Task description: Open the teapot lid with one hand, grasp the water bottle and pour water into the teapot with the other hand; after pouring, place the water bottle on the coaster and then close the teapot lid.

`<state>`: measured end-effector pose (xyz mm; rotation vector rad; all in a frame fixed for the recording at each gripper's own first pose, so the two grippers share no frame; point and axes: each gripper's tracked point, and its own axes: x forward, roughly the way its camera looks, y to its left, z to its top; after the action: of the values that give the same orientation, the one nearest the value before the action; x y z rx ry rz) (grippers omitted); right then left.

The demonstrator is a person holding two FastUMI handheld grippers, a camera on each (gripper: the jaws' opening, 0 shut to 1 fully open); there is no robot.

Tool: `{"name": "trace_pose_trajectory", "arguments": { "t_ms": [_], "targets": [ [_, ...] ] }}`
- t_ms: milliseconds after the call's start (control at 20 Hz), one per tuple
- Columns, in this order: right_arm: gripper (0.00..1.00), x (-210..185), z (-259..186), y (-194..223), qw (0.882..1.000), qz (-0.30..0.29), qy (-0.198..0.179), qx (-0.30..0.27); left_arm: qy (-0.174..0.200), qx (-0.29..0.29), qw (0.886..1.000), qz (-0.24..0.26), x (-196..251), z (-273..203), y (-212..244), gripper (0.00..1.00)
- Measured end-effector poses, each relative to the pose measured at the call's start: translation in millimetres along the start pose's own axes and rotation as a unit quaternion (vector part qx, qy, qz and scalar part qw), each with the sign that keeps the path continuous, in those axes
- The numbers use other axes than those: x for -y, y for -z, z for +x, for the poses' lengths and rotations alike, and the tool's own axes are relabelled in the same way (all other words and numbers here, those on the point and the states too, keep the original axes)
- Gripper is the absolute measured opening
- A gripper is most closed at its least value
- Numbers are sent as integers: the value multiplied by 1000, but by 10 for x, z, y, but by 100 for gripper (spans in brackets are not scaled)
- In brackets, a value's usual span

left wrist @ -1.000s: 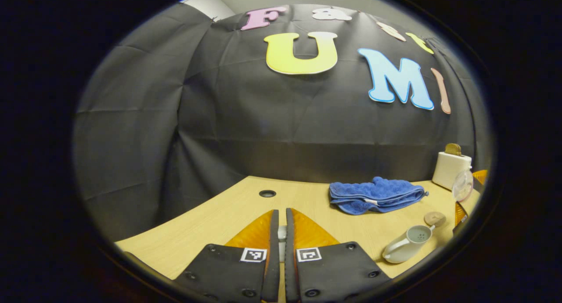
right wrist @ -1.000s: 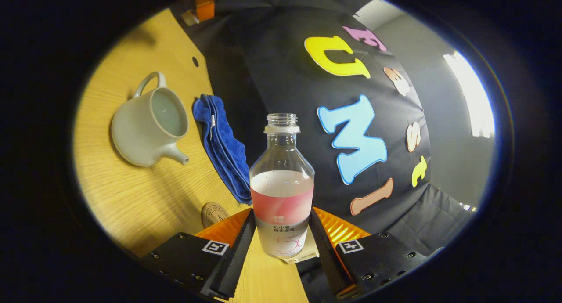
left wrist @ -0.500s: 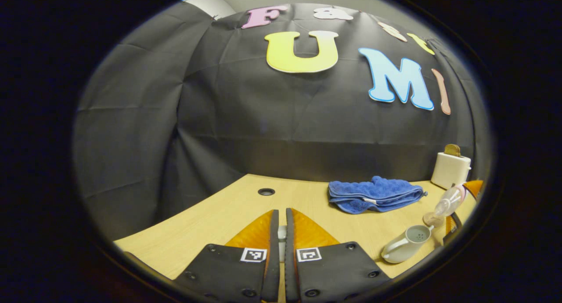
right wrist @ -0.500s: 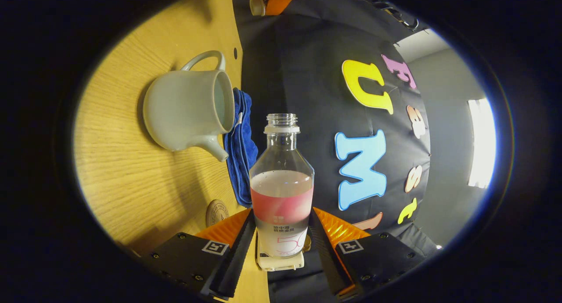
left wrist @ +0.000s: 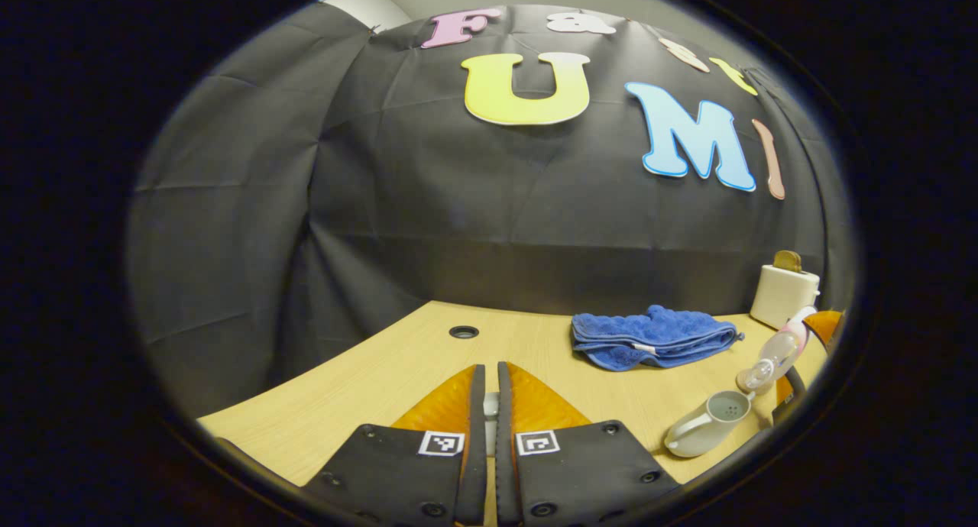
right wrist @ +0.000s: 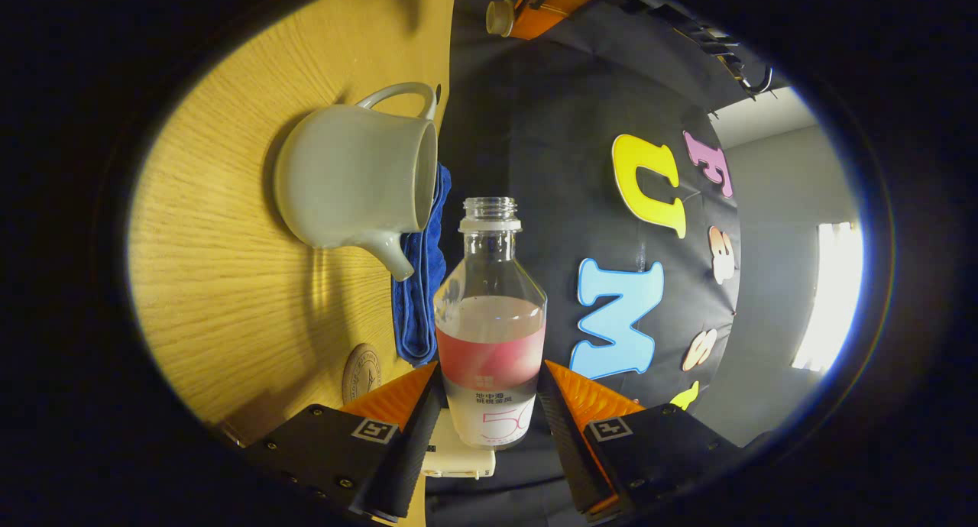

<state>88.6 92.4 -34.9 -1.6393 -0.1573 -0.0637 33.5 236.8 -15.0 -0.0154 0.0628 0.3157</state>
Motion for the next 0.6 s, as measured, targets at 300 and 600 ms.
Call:
{"name": "trace_pose_trajectory", "arguments": {
  "t_ms": [300,600],
  "targets": [
    [75,87,14,-6,999,-28,16,8,1,-3,1000,0,7,12,13,12],
    [75,211,94,-20,998,-52,28,16,3,-7,1000,1,17,13,36,12]
  ]
}}
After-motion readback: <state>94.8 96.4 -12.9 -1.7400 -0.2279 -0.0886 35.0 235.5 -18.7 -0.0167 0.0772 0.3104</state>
